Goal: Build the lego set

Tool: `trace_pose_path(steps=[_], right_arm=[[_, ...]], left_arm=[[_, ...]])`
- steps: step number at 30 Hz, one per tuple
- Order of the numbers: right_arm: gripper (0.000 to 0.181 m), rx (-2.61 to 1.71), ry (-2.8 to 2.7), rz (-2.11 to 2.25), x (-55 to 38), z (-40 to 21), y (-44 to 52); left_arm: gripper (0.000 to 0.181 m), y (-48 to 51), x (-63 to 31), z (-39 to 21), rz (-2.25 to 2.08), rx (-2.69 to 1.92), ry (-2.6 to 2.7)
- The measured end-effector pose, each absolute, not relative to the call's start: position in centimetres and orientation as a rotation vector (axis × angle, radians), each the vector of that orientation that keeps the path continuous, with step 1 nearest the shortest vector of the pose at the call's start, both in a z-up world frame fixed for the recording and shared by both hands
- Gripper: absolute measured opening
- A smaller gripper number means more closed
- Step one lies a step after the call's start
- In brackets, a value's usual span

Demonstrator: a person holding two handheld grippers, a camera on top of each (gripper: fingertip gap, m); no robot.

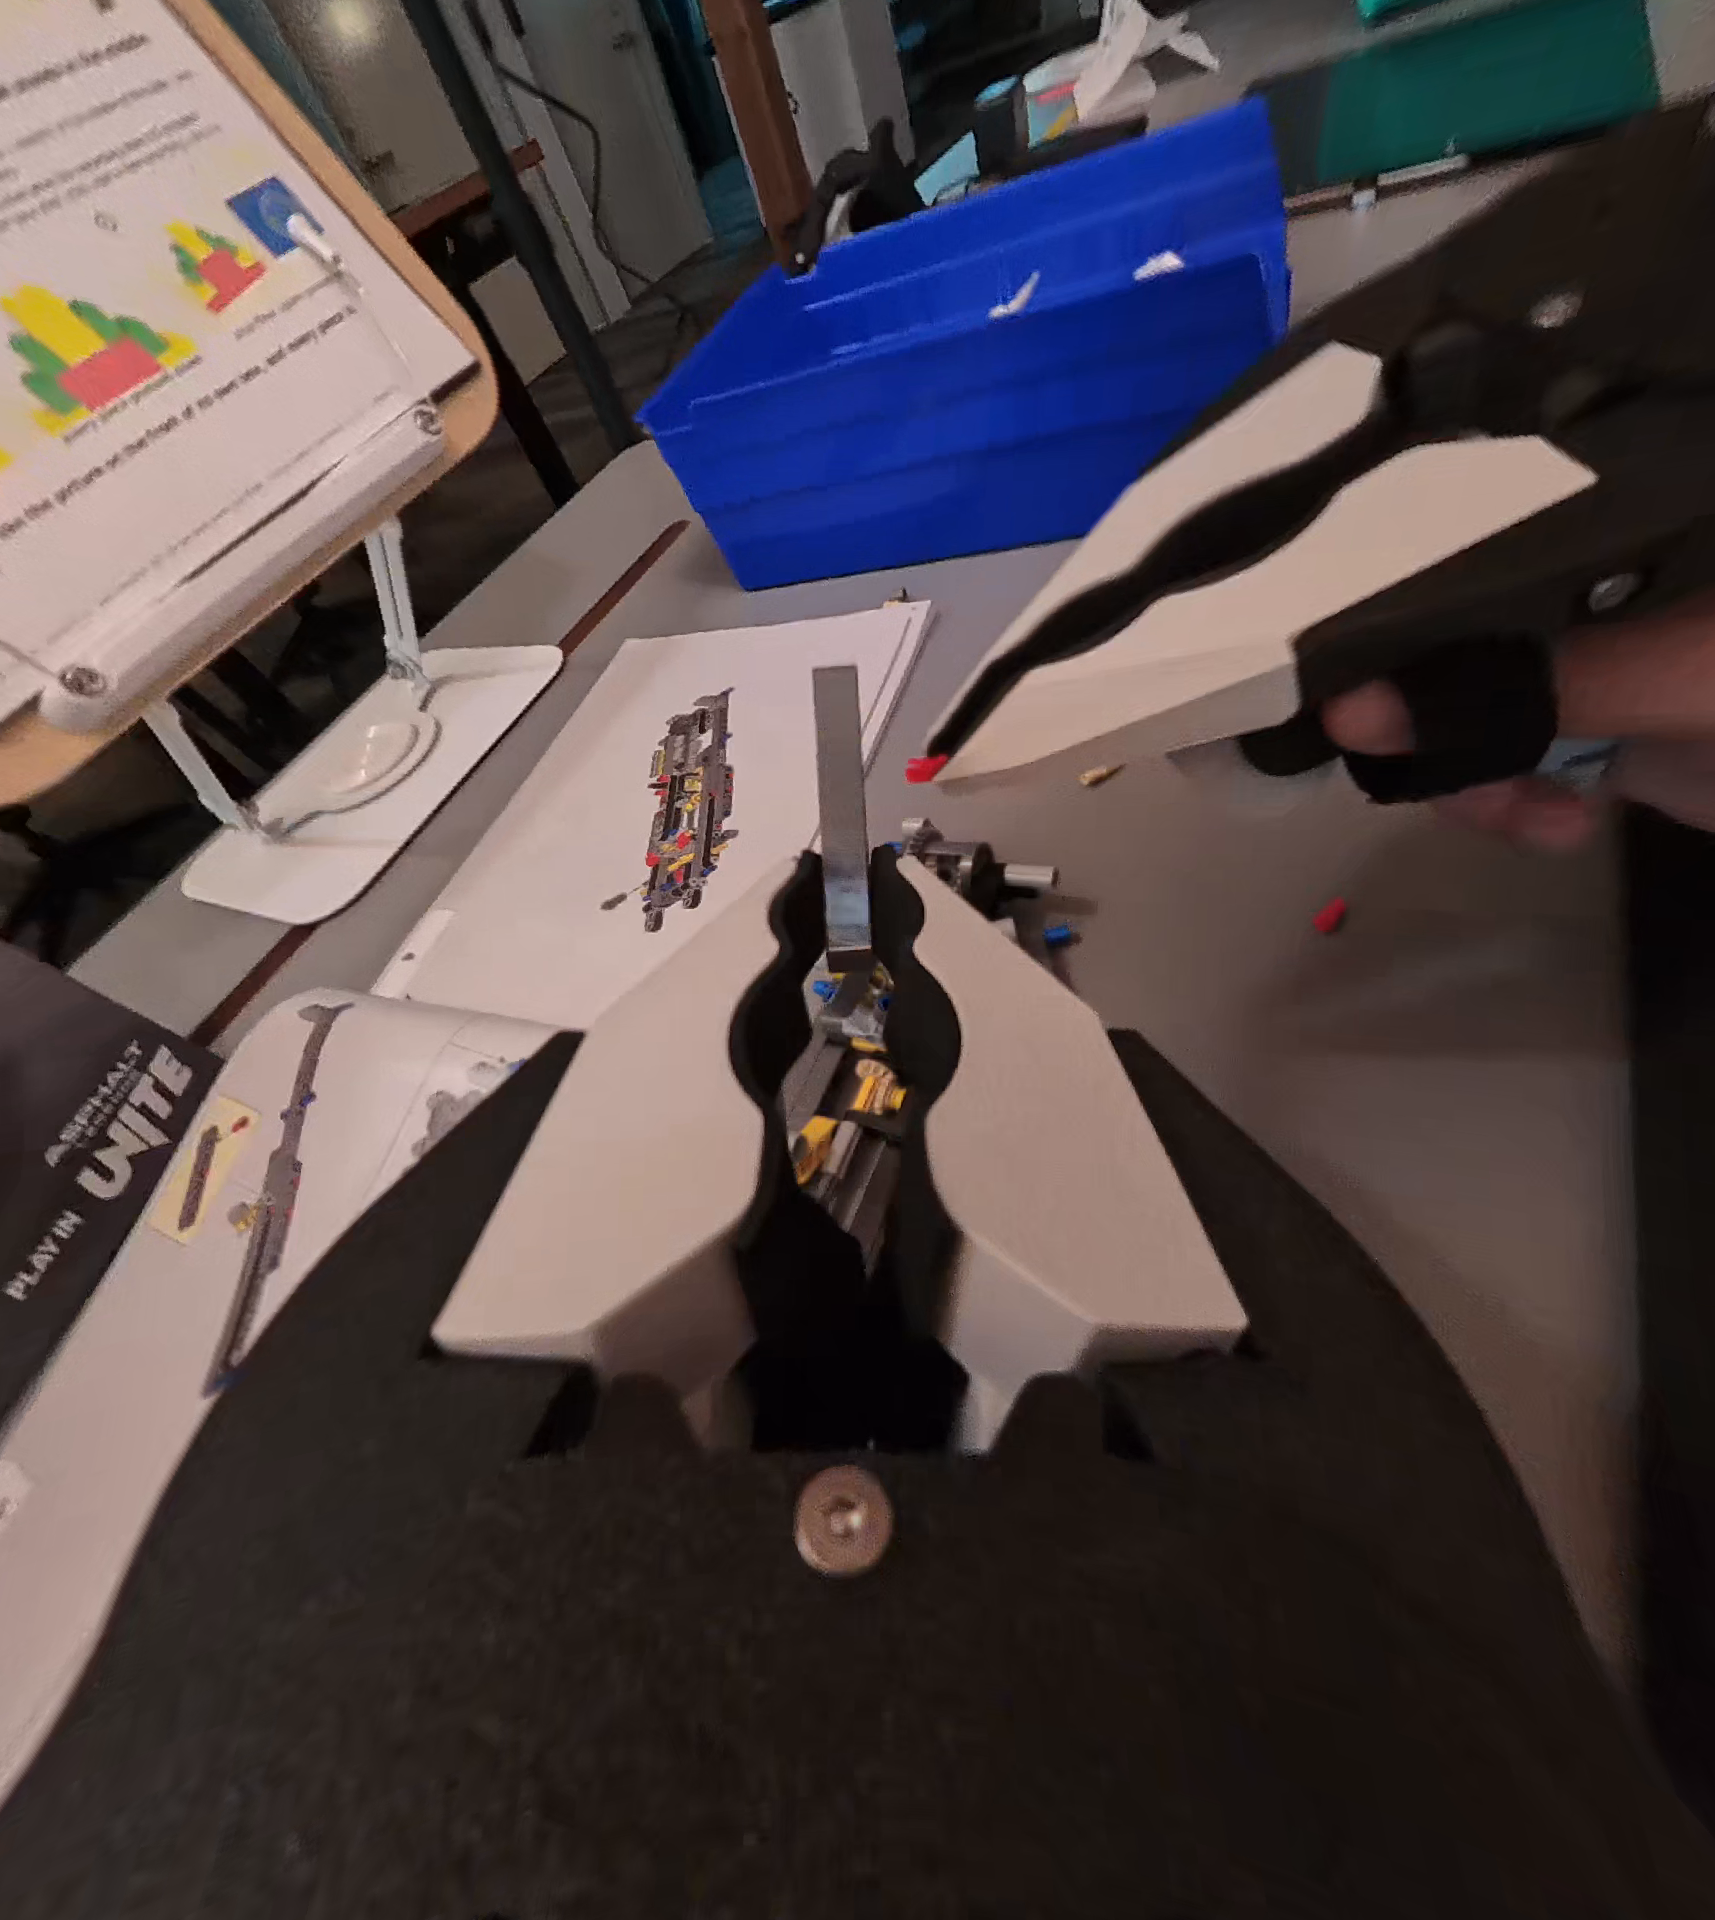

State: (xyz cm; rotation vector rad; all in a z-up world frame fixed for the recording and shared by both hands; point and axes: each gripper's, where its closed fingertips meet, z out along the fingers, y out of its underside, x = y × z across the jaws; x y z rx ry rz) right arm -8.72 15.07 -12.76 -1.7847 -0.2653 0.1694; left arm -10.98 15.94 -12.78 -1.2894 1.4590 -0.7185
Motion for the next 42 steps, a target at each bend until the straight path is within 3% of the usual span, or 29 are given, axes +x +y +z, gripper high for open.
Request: trace_pose_path(steps=[20, 32, 42], right_arm=[[0.003, -1.868, -0.31, 0.195, -9.3, -14.1, 14.8], [0.003, -2.603, -1.309, 0.071, -2.9, -20.5, 7.5], [0.004, -2.657, -1.586, -0.211, -0.9, -23.2, 6.8]], left_arm=[[0.007, 14.8, -10.3, -15.8, -0.738, -1.411, 1.562], [0.007, 19.8, -11.9, -15.4, -0.778, -1.586, 1.355], [0.007, 20.6, -12.4, -15.1, -0.767, -1.602, 1.323]])
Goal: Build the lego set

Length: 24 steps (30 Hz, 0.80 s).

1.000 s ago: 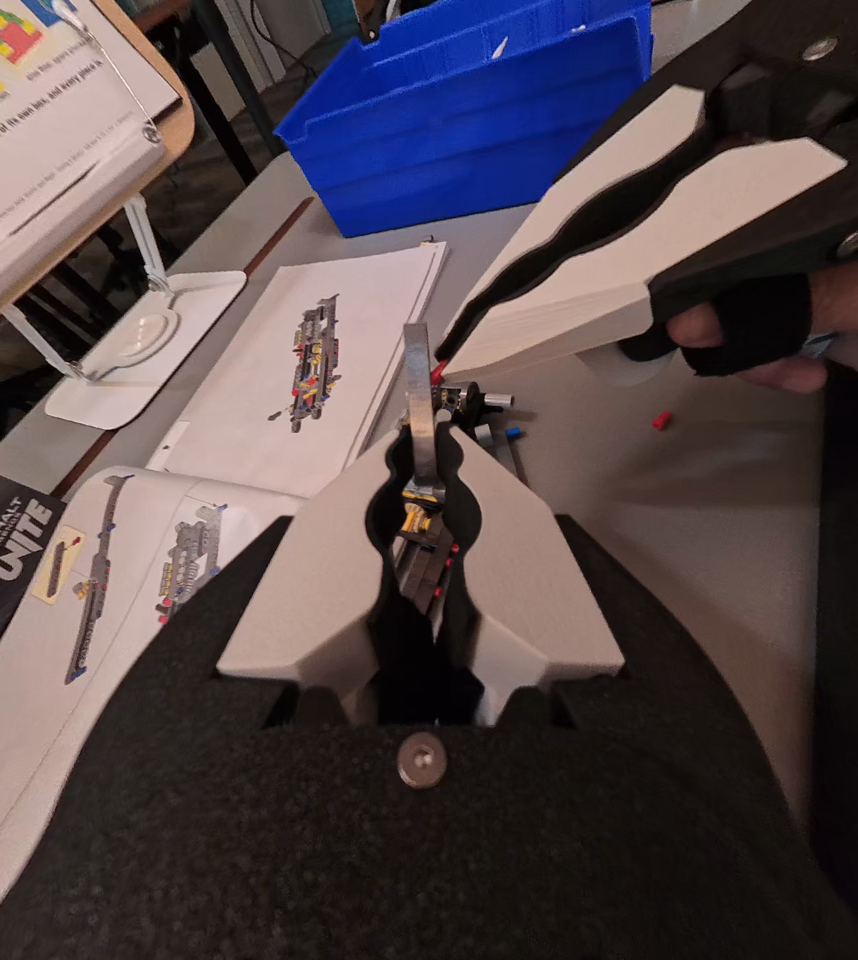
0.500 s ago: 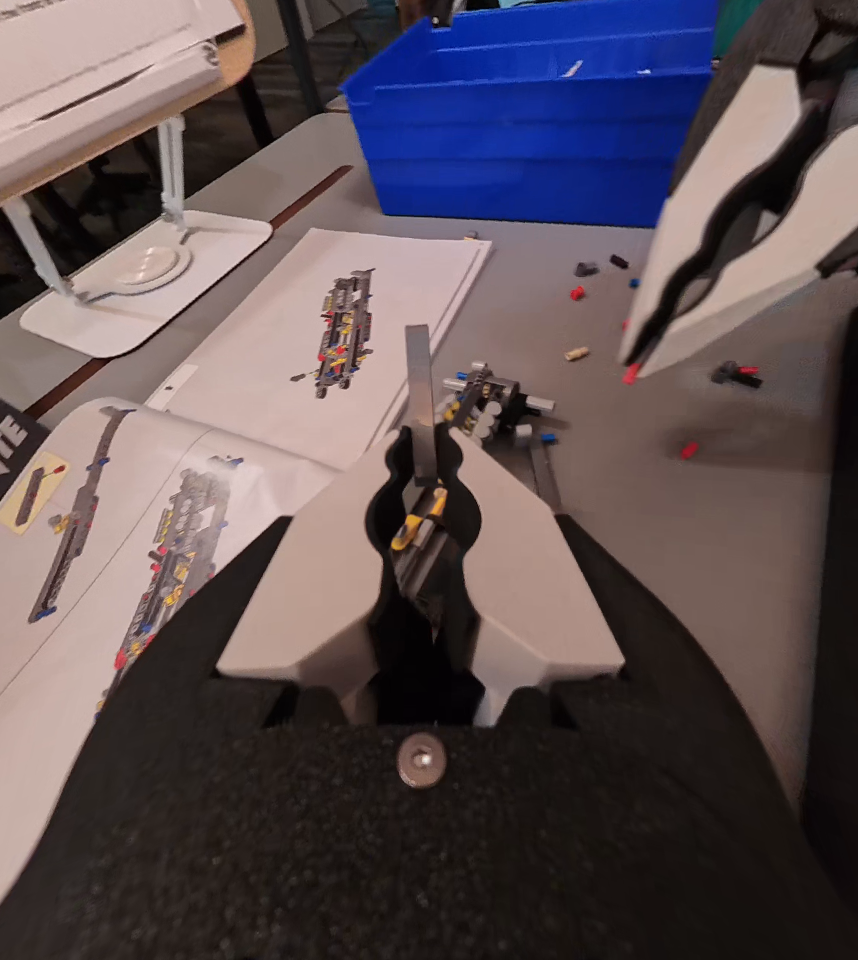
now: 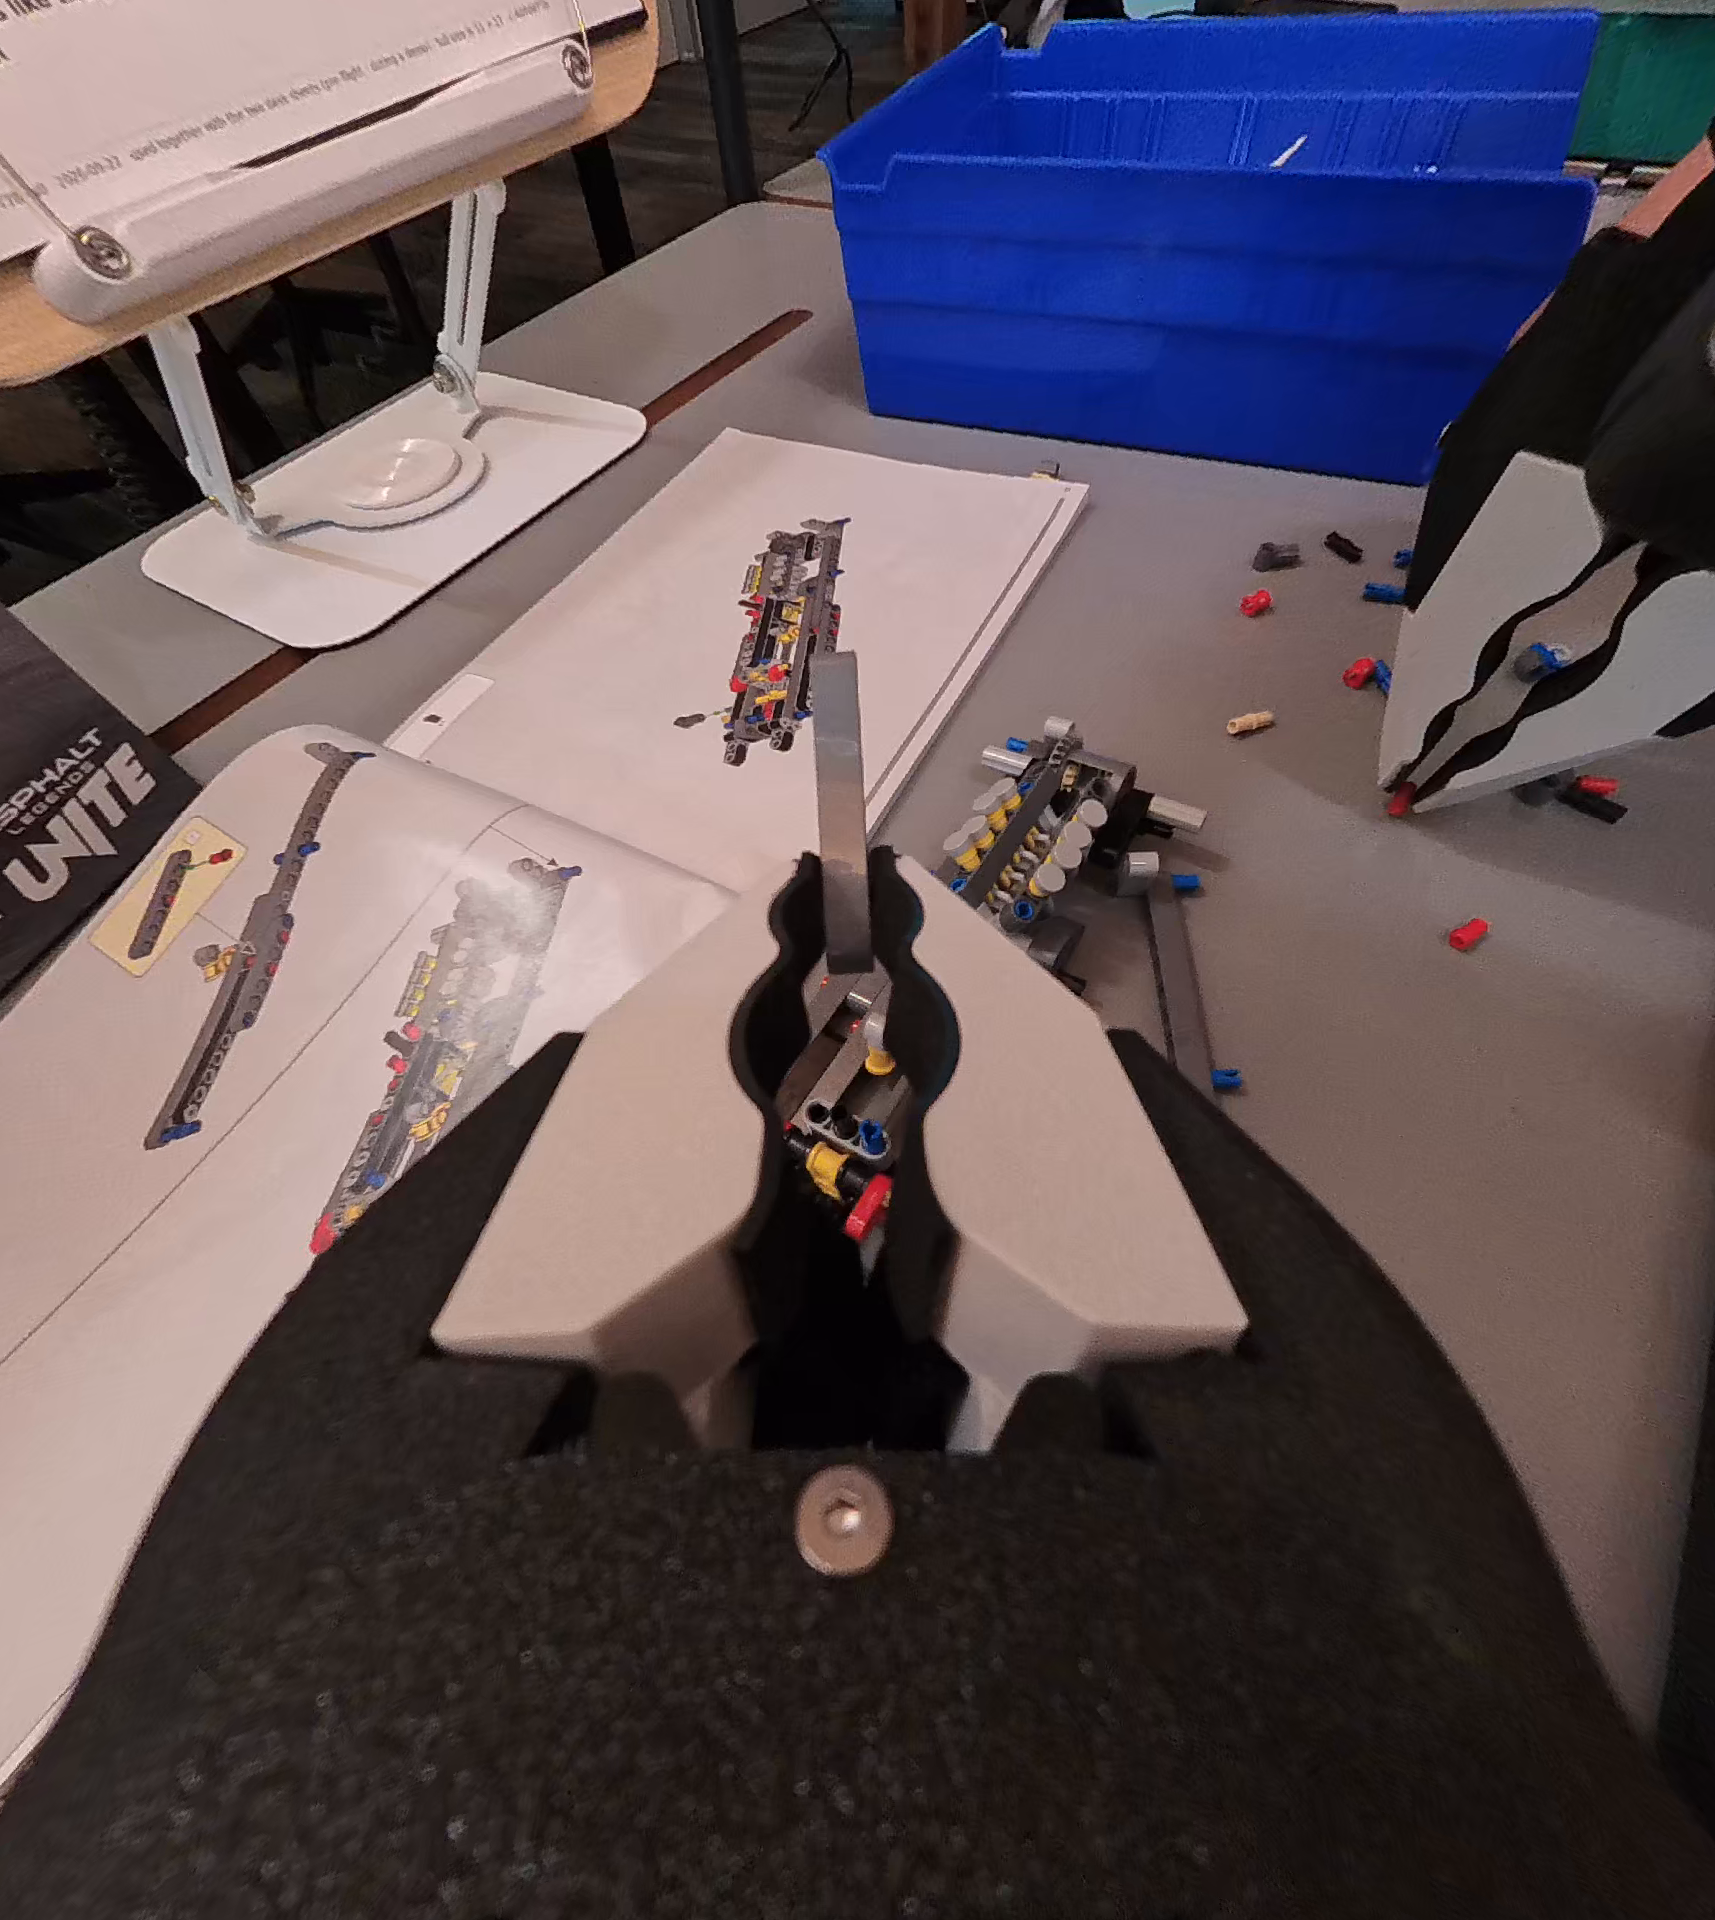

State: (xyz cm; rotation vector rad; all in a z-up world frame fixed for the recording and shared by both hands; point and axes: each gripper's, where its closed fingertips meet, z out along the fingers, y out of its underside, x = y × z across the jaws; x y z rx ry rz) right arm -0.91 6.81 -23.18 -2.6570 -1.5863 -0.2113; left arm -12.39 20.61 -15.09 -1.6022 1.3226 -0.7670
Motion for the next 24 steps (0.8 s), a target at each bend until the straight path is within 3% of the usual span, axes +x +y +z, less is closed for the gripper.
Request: trace_pose_path(steps=[24], right_arm=[[0.004, -2.584, -1.687, -0.306, -0.94, -23.16, 6.53]], left_arm=[[0.007, 20.03, -12.08, -15.62, -0.751, -1.596, 1.361]])
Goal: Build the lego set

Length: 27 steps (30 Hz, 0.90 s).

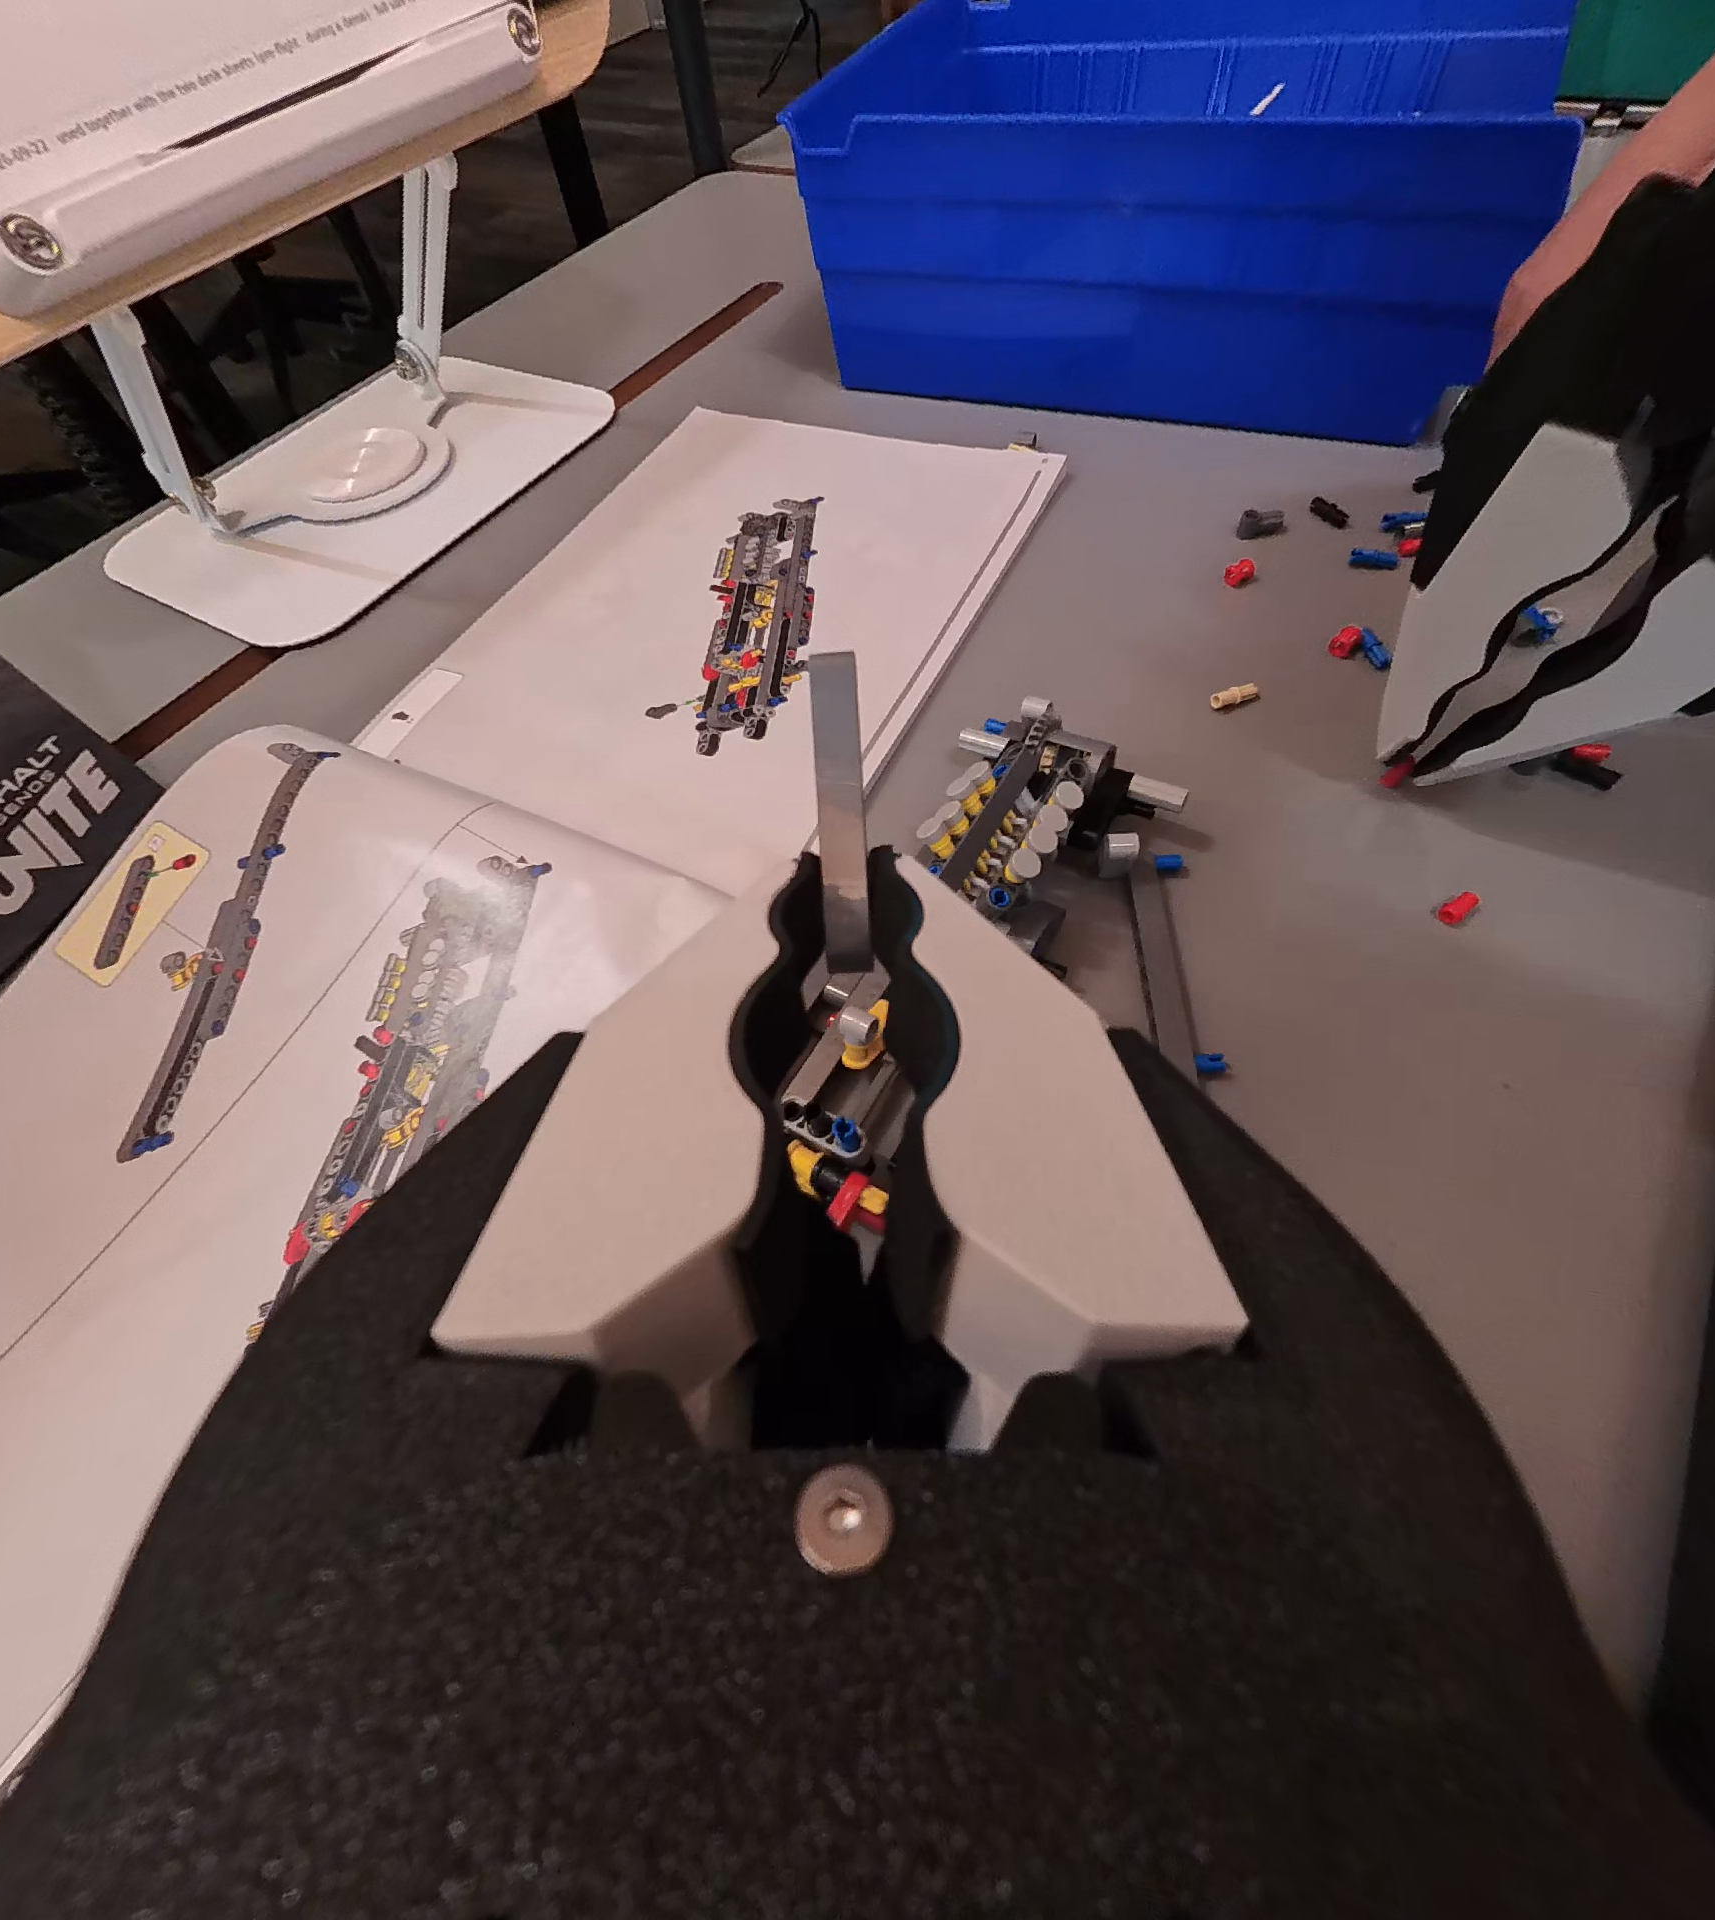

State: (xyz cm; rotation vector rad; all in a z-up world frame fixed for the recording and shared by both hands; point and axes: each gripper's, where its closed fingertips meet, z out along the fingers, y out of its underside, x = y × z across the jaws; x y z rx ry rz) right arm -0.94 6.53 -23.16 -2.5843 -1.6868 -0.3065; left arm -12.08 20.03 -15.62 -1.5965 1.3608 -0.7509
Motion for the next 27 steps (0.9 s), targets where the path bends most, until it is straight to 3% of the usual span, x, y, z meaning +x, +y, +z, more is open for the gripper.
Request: trace_pose_path(steps=[27], right_arm=[[0.01, -2.576, -1.472, 0.024, -1.12, -23.18, 6.83]], left_arm=[[0.007, 19.98, -12.01, -15.91, -0.738, -1.591, 1.381]])
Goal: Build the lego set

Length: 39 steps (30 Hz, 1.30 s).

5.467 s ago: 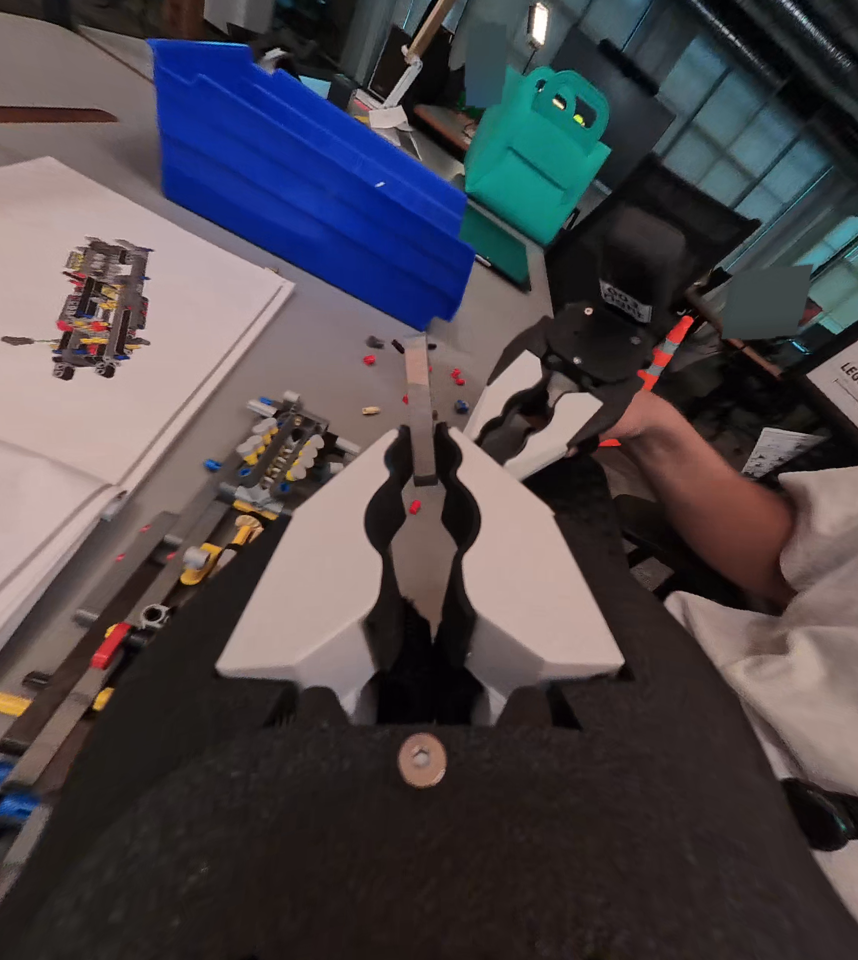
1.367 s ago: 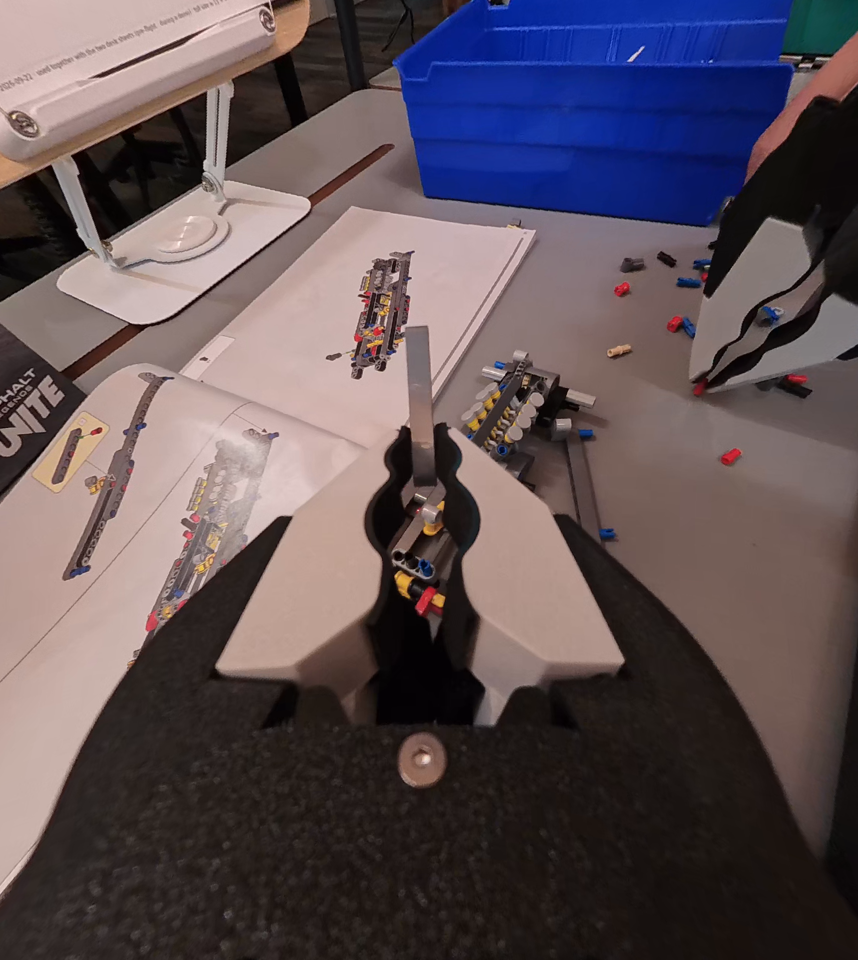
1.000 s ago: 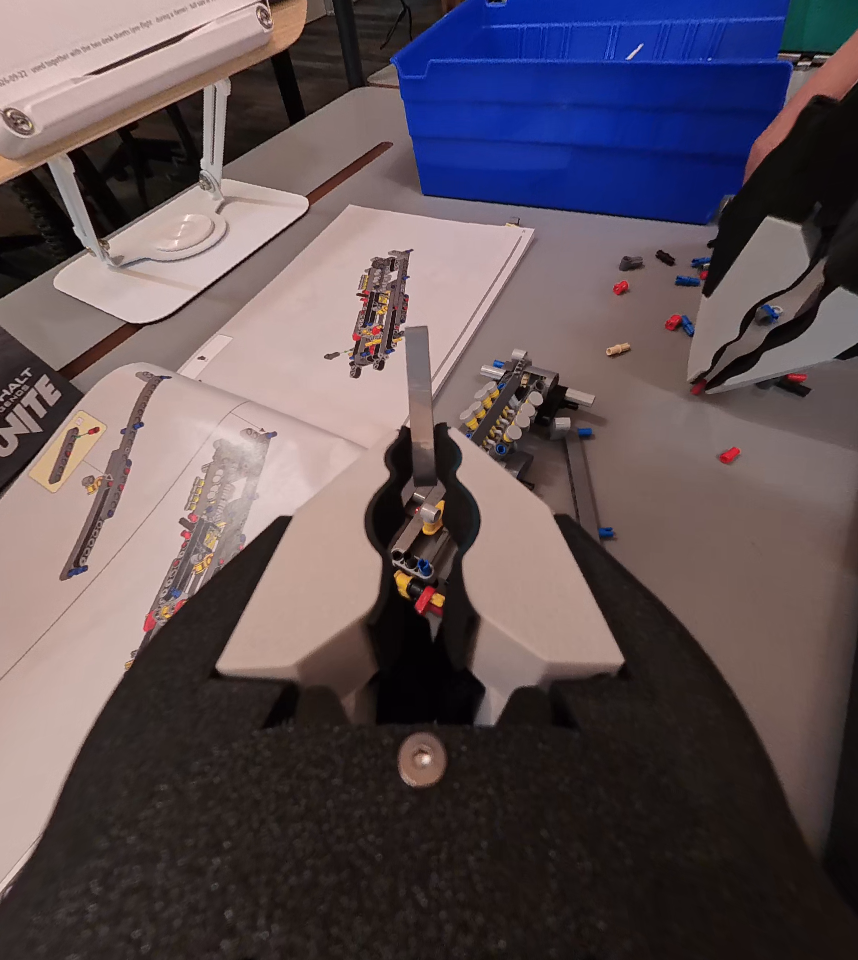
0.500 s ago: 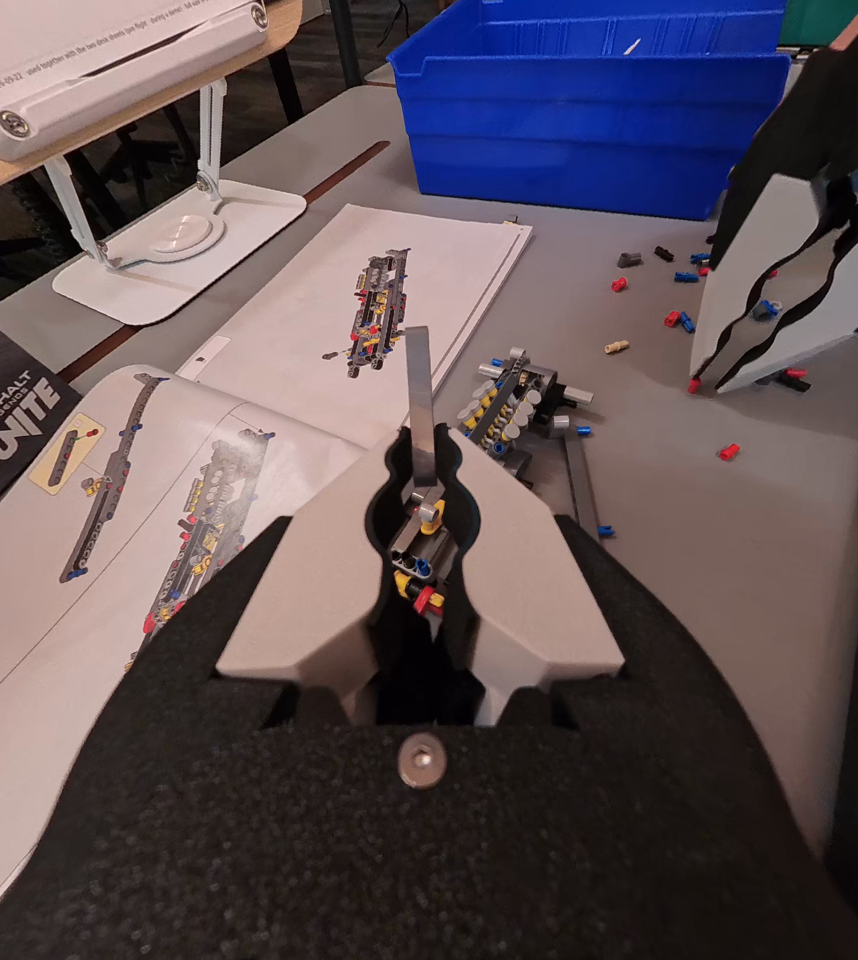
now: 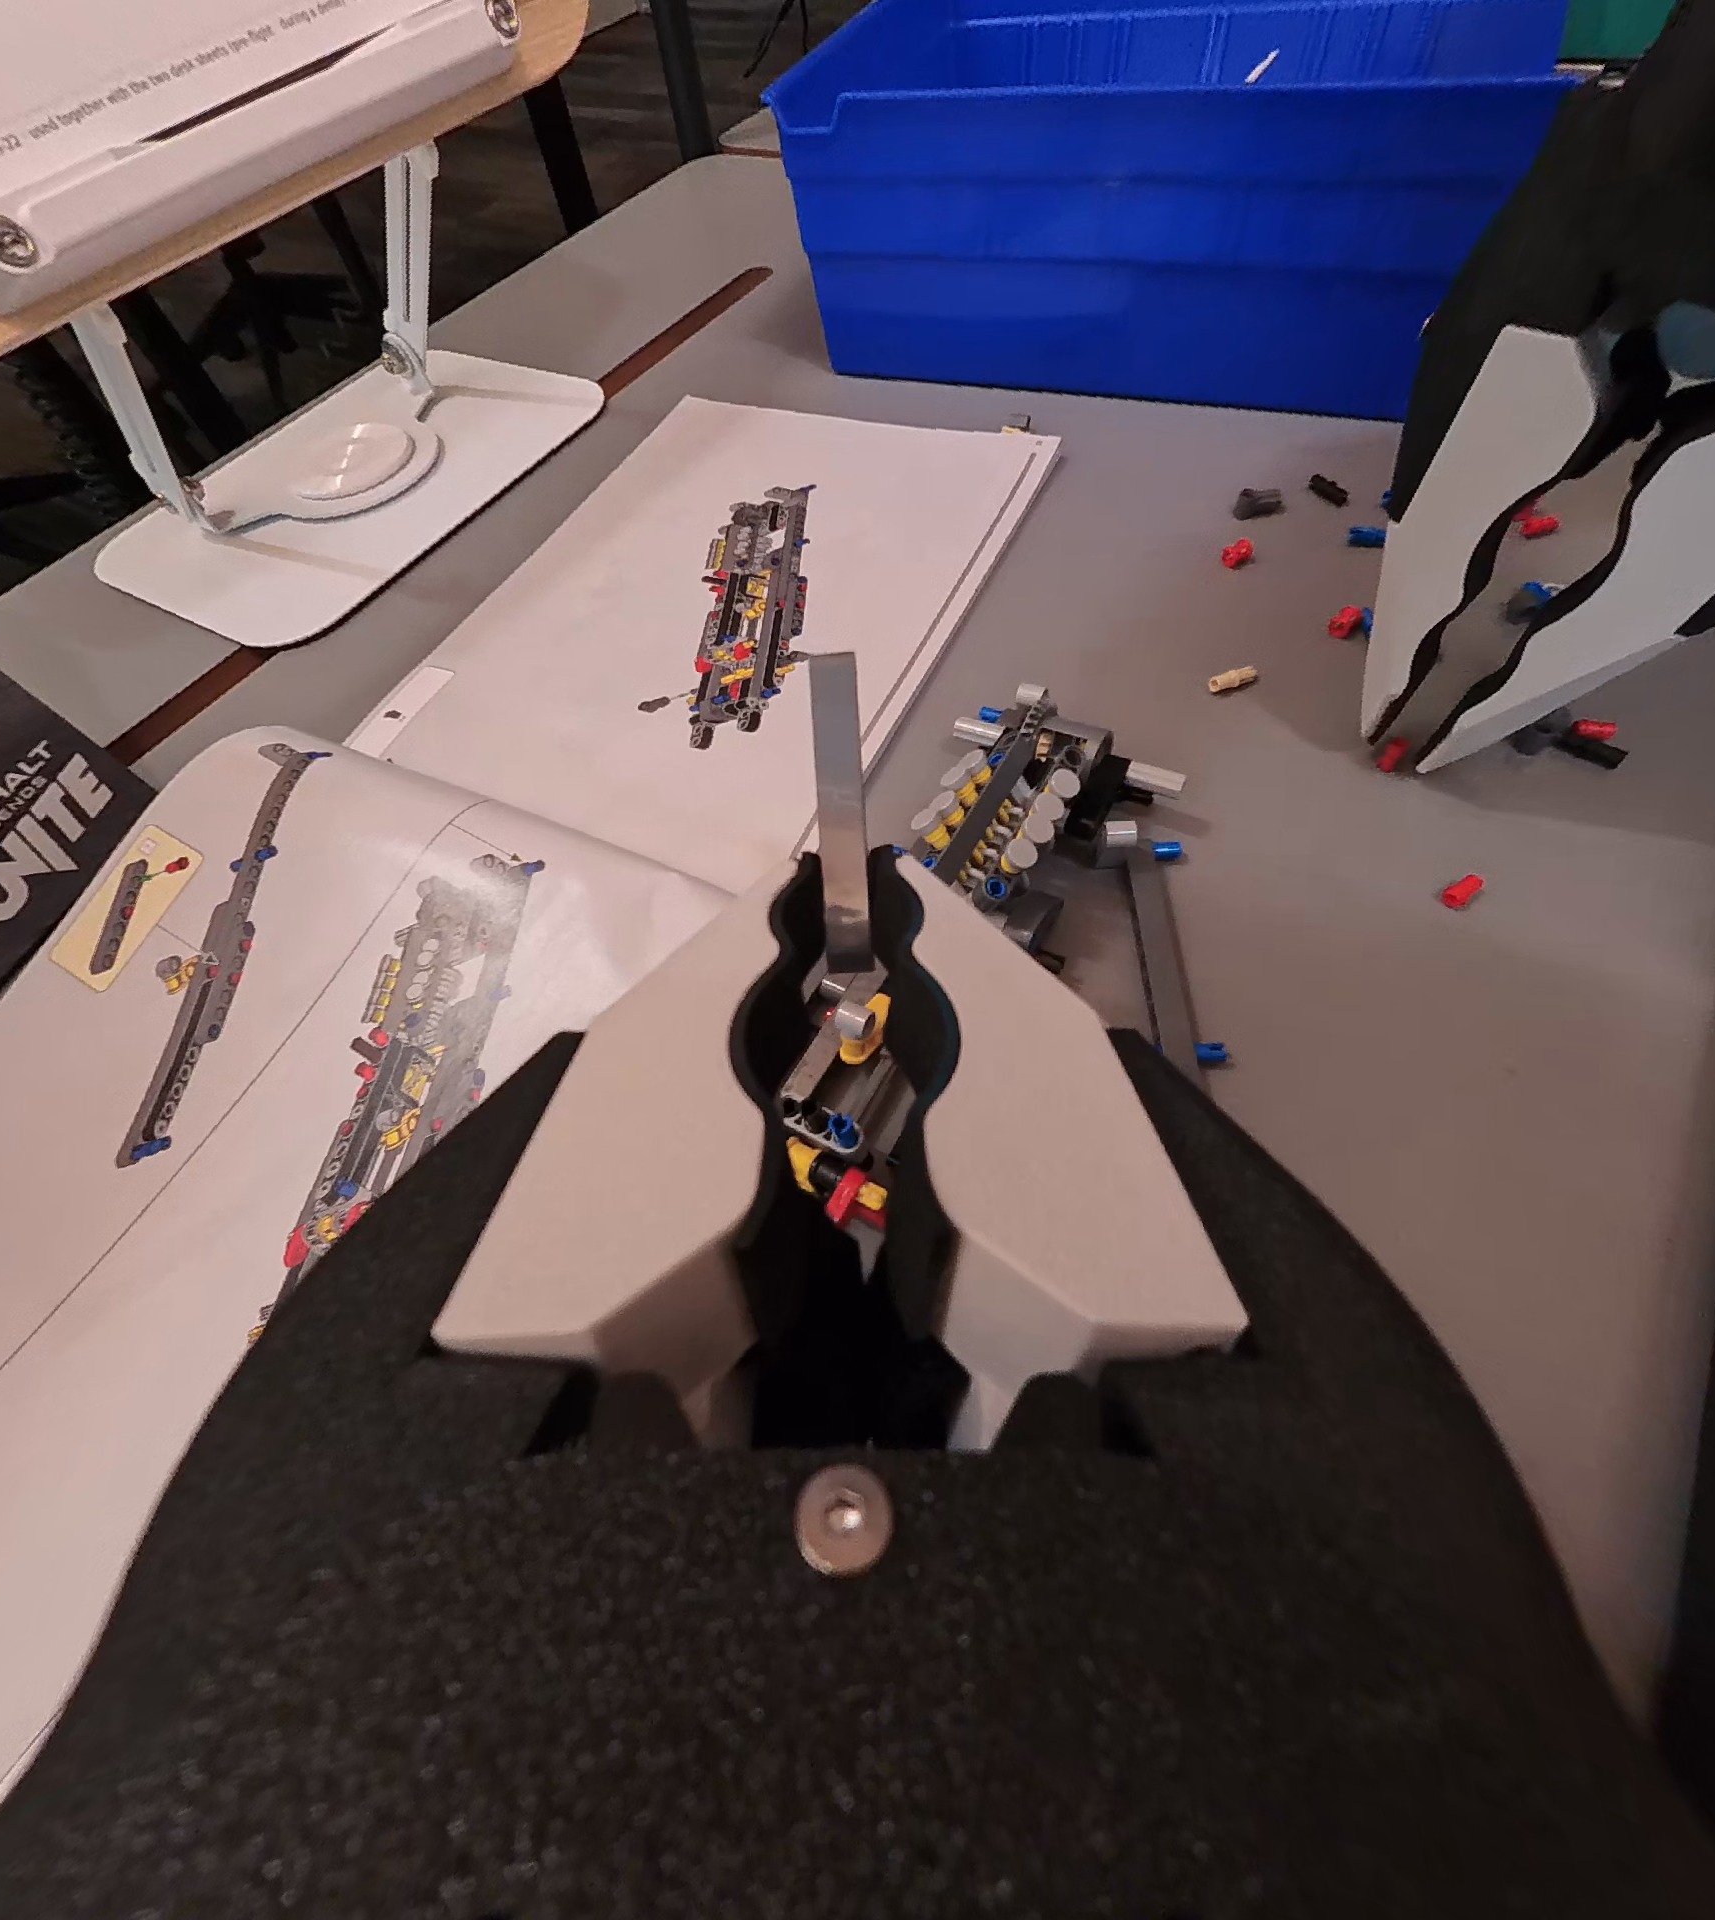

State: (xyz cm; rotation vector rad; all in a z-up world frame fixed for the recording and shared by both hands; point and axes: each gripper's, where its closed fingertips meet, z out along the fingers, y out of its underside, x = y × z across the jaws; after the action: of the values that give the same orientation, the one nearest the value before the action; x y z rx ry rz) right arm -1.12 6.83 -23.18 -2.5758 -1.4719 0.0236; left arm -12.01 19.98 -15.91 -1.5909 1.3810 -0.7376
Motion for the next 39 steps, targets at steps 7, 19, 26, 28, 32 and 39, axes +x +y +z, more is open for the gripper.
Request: trace_pose_path(steps=[7, 19, 26, 28, 32, 39], right_arm=[[0.004, -2.592, -1.441, 0.074, -0.9, -23.4, 6.9], [0.003, -2.2, -1.012, 0.351, -7.2, -15.6, 11.7], [0.003, -1.68, -0.425, 0.302, -11.3, -7.7, 16.5], [0.003, -1.632, -0.406, 0.18, -11.6, -7.7, 16.9], [0.003, -1.643, -0.306, 0.244, -12.2, -8.1, 17.1], [0.003, -1.631, -0.266, 0.264, -12.3, -8.1, 17.2]], left_arm=[[0.007, 19.9, -12.0, -16.0, -0.734, -1.59, 1.389], [0.007, 18.4, -11.5, -13.2, -1.064, -1.556, 1.271], [0.007, 17.7, -11.7, -10.2, -1.248, -1.455, 1.147], [0.007, 17.6, -11.7, -10.1, -1.242, -1.446, 1.14], [0.007, 17.2, -11.5, -9.8, -1.215, -1.409, 1.147], [0.007, 16.8, -11.3, -9.9, -1.219, -1.396, 1.157]])
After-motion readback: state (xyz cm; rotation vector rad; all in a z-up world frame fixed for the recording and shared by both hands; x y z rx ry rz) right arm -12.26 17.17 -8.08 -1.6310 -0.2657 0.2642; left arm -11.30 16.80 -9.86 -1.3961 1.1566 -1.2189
